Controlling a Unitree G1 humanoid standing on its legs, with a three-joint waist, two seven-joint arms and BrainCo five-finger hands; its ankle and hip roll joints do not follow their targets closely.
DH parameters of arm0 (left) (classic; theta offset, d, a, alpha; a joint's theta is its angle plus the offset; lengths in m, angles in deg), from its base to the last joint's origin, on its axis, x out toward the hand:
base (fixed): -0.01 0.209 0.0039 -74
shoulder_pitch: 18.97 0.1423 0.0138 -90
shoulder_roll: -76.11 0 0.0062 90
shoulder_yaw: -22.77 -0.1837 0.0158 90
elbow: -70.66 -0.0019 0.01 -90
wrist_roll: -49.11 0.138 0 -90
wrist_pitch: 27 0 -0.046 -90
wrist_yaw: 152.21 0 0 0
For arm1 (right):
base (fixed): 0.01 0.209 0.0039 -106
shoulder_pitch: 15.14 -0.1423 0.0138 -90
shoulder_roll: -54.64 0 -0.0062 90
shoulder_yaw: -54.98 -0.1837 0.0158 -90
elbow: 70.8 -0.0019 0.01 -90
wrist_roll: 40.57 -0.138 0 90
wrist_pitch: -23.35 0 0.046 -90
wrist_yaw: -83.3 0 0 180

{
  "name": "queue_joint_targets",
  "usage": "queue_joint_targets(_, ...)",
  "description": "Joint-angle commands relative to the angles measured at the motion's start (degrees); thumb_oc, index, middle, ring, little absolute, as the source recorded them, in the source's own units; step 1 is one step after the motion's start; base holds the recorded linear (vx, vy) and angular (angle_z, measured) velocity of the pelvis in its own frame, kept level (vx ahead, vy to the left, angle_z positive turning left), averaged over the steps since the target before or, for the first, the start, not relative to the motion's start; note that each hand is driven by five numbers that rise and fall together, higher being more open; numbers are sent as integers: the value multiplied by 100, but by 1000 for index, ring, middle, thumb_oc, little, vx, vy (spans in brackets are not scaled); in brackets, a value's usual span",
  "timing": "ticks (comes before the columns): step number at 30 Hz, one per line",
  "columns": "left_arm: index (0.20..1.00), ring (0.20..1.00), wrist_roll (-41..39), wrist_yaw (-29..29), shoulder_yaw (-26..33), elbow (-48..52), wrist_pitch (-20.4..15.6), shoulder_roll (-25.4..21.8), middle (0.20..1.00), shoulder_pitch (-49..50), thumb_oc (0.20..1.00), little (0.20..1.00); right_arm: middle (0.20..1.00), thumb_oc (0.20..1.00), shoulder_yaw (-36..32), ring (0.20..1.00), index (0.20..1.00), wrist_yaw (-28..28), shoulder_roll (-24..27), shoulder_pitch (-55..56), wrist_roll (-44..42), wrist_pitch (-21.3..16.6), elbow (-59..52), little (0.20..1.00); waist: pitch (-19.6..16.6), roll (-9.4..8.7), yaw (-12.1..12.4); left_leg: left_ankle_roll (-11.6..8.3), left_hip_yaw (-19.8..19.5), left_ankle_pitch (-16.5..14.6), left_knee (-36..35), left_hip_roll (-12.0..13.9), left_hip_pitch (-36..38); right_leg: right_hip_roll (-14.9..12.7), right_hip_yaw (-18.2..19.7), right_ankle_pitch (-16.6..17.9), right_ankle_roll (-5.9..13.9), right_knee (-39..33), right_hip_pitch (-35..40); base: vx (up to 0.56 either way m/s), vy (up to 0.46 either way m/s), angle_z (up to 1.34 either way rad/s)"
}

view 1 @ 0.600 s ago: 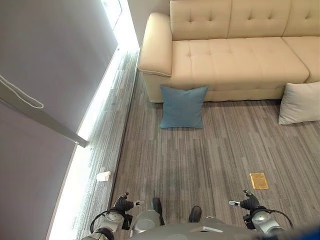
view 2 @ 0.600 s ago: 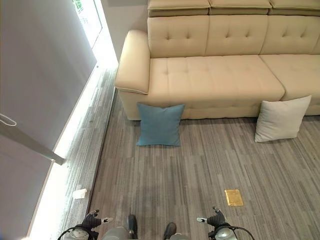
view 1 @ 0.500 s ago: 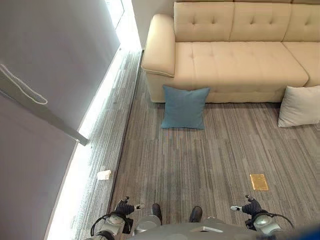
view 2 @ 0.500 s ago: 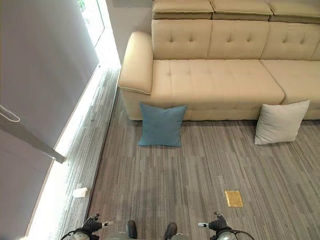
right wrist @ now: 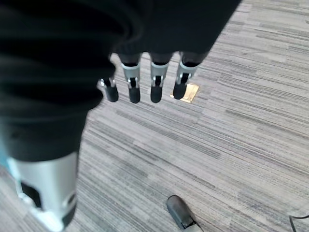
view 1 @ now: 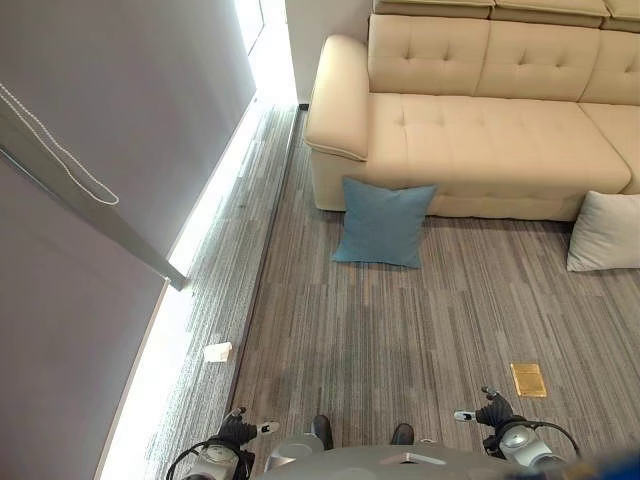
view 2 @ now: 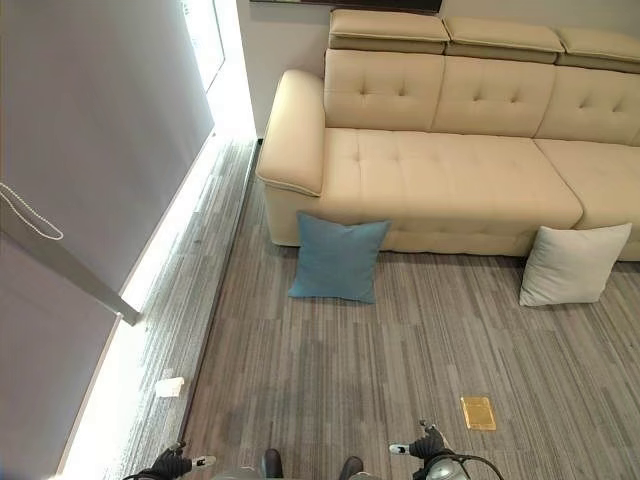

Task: Pick up all the scattered cushions and arrange them neatly on the sofa.

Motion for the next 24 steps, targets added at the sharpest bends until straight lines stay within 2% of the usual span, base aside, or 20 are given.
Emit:
queue_joint_targets(1,1000,1000,149,56,-28,-93,-27,-72,1000,-197,1000,1000,1000,1000,222,1000,1000,-8,92,-167,51,-5,-69,1000,288,3,-34,80,-738,-529,482,-162,17,-242,465,172,502,1256,-170,150,133,0)
queue_joint_targets(3,1000,1000,148,71,-85,-57,-53,-74,1000,-239,1000,1000,1000,1000,154,1000,1000,-4,84,-124,-52,-29,-92,1000,300,62,-188,74,-921,-535,387,-173,169,48,833,67,393,1367,-433,197,35,41)
queue_joint_targets(4,1000,1000,132,76,-135,-7,-66,-65,1000,-284,1000,1000,1000,1000,137,1000,1000,-2,98,-109,-140,-47,-134,1000,314,71,-287,50,-1080,-560,331,-187,276,223,1025,-46,317,1020,-528,363,-88,89)
queue_joint_targets(5,1000,1000,107,62,-169,-21,-66,-44,1000,-330,1000,1000,1000,1000,159,1000,1000,2,125,-138,-136,-37,-174,1000,335,57,-364,26,-1202,-647,297,-211,399,240,1014,73,278,531,-738,299,-95,83)
queue_joint_targets(6,1000,1000,107,62,-169,-21,-66,-41,1000,-330,1000,1000,1000,1000,160,1000,1000,2,127,-138,-136,-37,-174,1000,340,66,-368,24,-1207,-653,295,-203,409,246,1007,71,277,526,-725,254,-109,56)
queue_joint_targets(8,1000,1000,82,56,-169,-23,-76,-36,1000,-341,1000,1000,1000,1000,157,1000,1000,20,135,-142,-82,-20,-198,1000,379,53,-398,-15,-1286,-751,328,-210,536,123,798,283,312,204,-912,205,-93,24)
queue_joint_targets(10,1000,1000,66,40,-191,-6,-108,-8,1000,-354,1000,1000,1000,1000,112,1000,1000,30,136,-78,-77,-29,-165,1000,367,43,-474,-100,-1407,-904,400,-195,722,124,666,240,284,107,-821,341,-201,28)
queue_joint_targets(13,1000,1000,37,14,-266,29,-133,40,1000,-357,1000,1000,1000,1000,24,1000,1000,52,106,49,-163,-80,-133,1000,226,3,-605,-414,-1381,-683,704,20,689,360,708,185,131,-252,-436,295,-271,86)
queue_joint_targets(16,1000,1000,28,-7,-353,71,-121,52,1000,-408,1000,1000,1000,1000,23,1000,1000,57,120,55,-259,-113,-123,1000,260,-55,-653,-656,-1210,-350,1642,158,262,520,752,126,-26,-530,-121,135,-204,30)
queue_joint_targets(17,1000,1000,-8,-5,-367,104,-106,61,1000,-437,1000,1000,1000,1000,27,1000,1000,70,136,39,-316,-115,-124,1000,323,-104,-628,-670,-1055,-235,2215,225,-82,533,797,28,-143,-597,19,120,-178,-21)
queue_joint_targets(19,1000,1000,-40,-9,-377,124,-104,71,1000,-459,1000,1000,1000,1000,21,1000,1000,71,142,37,-358,-110,-118,1000,355,-121,-604,-621,-979,-272,2324,250,-280,534,806,-40,-180,-622,86,91,-85,-18)
queue_joint_targets(20,1000,1000,-50,-16,-395,129,-92,80,1000,-461,1000,1000,1000,1000,26,1000,1000,84,154,30,-379,-107,-102,1000,363,-164,-561,-532,-897,-410,2231,224,-533,520,847,-102,-185,-692,190,59,-23,-20)
queue_joint_targets(21,1000,1000,-50,-16,-396,129,-92,80,1000,-460,1000,1000,1000,1000,27,1000,1000,84,153,30,-379,-108,-101,1000,363,-163,-559,-529,-895,-418,2239,225,-534,521,849,-104,-183,-692,193,191,-40,-16)
queue_joint_targets(22,1000,1000,-26,-18,-411,126,-77,82,1000,-441,1000,1000,1000,1000,44,1000,1000,98,176,39,-382,-110,-96,1000,331,-213,-511,-415,-803,-564,1857,118,-812,526,874,-166,-152,-787,324,181,-10,-21)
queue_joint_targets(24,1000,1000,-15,-10,-398,109,-67,84,1000,-410,1000,1000,1000,1000,76,1000,1000,122,188,28,-347,-107,-75,1000,353,-172,-413,-432,-862,-286,1391,68,-972,624,956,-252,-130,-844,489,200,11,-5)
